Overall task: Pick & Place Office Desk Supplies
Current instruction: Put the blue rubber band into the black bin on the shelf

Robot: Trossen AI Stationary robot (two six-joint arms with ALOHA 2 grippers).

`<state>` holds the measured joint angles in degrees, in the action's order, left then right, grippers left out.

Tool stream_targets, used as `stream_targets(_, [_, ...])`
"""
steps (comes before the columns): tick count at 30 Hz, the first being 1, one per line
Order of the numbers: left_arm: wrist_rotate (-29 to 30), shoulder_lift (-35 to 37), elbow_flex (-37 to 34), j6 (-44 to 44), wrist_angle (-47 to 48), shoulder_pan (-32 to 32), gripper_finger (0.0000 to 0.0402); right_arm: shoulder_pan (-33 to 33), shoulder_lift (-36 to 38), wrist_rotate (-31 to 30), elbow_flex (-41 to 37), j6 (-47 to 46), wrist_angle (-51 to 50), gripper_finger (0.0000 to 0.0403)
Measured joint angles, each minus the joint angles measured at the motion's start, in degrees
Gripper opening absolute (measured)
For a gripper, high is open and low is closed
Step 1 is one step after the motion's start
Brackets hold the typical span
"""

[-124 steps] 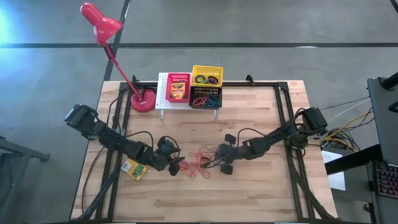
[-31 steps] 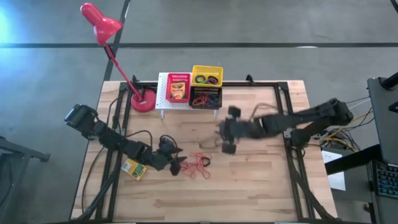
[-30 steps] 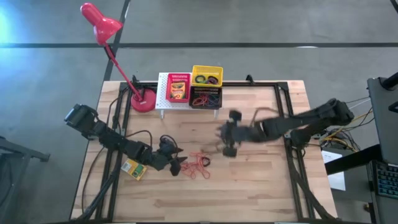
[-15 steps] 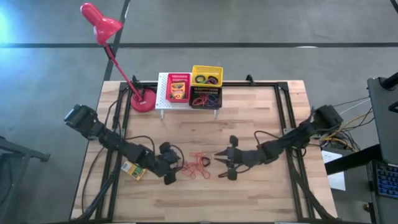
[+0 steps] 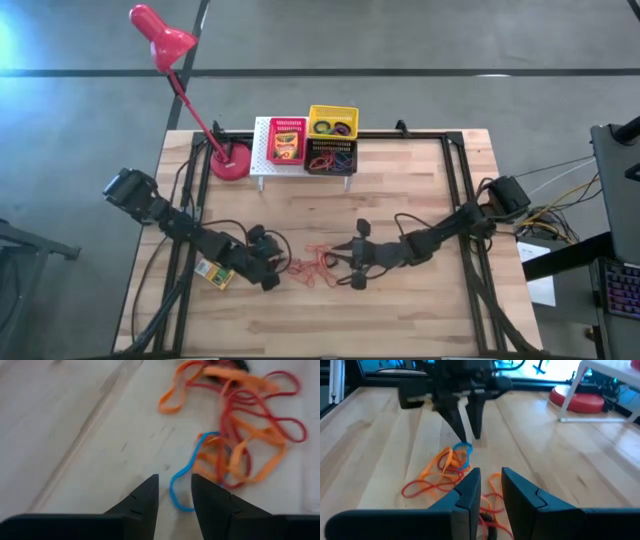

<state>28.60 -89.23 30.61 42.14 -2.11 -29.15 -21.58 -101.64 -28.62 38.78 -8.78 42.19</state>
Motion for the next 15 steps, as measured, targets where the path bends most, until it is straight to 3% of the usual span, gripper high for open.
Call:
stream_targets(10, [-0.5, -0.2, -4.8, 1.4, -10.0, 0.0, 0.0116, 0.0, -0.8, 0.1, 1.8, 2.1, 0.0, 0.0067])
stream_targets(15, [-0.3, -2.0, -5.6, 1.2, -10.6, 0.0, 0.0116, 0.0, -0.7, 0.1, 1.8, 2.5, 0.0, 0.0067])
